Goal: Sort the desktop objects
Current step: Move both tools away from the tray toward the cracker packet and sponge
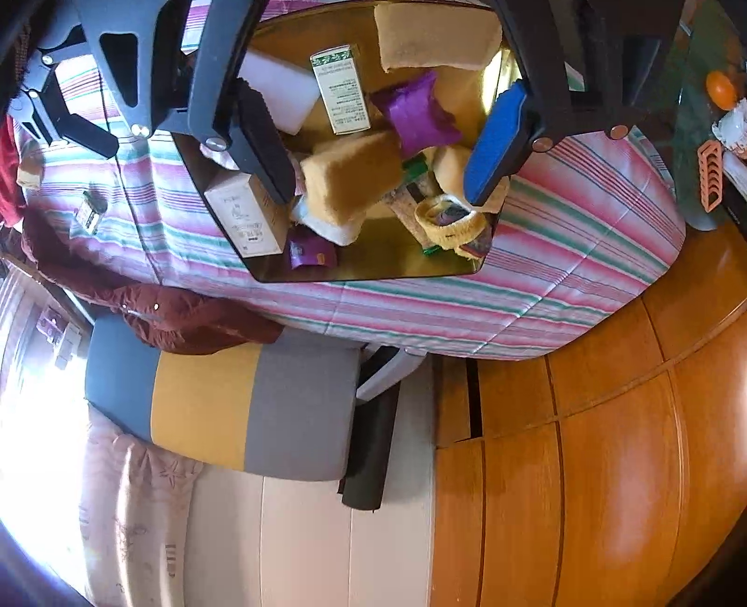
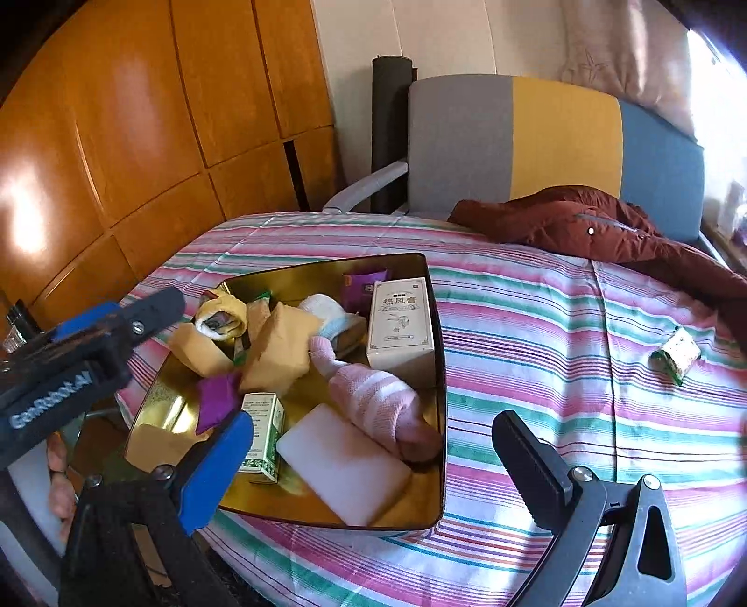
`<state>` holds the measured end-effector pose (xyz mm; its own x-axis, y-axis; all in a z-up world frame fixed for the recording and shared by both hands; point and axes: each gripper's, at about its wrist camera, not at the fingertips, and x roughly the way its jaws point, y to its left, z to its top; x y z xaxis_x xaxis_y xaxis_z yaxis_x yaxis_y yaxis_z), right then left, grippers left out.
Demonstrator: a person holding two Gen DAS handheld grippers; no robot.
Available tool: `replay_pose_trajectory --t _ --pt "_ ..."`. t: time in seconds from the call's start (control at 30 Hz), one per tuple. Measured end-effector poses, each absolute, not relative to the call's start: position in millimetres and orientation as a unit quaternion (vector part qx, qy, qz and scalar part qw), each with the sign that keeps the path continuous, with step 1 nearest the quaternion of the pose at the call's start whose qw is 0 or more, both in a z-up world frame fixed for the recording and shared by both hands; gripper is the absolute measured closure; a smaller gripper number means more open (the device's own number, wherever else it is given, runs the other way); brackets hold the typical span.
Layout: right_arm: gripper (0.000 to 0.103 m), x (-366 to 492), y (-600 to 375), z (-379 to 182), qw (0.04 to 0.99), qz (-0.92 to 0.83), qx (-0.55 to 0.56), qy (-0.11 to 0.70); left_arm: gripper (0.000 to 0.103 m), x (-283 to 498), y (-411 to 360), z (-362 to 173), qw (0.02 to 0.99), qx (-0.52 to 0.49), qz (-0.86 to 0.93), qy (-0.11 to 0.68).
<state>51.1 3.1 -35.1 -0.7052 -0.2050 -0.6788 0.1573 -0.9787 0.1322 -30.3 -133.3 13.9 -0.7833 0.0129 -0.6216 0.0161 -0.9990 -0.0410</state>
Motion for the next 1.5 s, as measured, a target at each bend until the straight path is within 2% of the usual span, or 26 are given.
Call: replay_pose_trajectory --t 0.2,0.5,0.9,1.13,1.5 --pt "0.001 55.9 5.0 -34.7 0.110 -0.924 0.365 -0.042 0.028 -29.2 -126.7 14.1 0.014 0.322 -0.947 -0.010" --pt "0.001 57.4 25.6 -29.4 0.085 -0.928 0.359 -0.047 0.028 -38.9 -122.8 4.9 -0.030 0.364 -0.930 0.040" --pt "0.001 56.6 107.4 -18.5 -0.007 -0.932 0.355 -0.069 0.028 -41.6 -74.1 9.2 -0.088 0.356 -0.930 -0.020" --pt "0.001 59.6 160.5 -18.3 -0.057 -0.926 0.363 -0.085 0.025 -37.9 -31.8 14.1 -0.160 0.343 -0.924 -0.050" --pt "0.000 76.0 245.4 -29.3 -0.128 -0.906 0.381 -0.134 0.022 -33.9 26.2 10.7 -0.238 0.346 -0.905 -0.068"
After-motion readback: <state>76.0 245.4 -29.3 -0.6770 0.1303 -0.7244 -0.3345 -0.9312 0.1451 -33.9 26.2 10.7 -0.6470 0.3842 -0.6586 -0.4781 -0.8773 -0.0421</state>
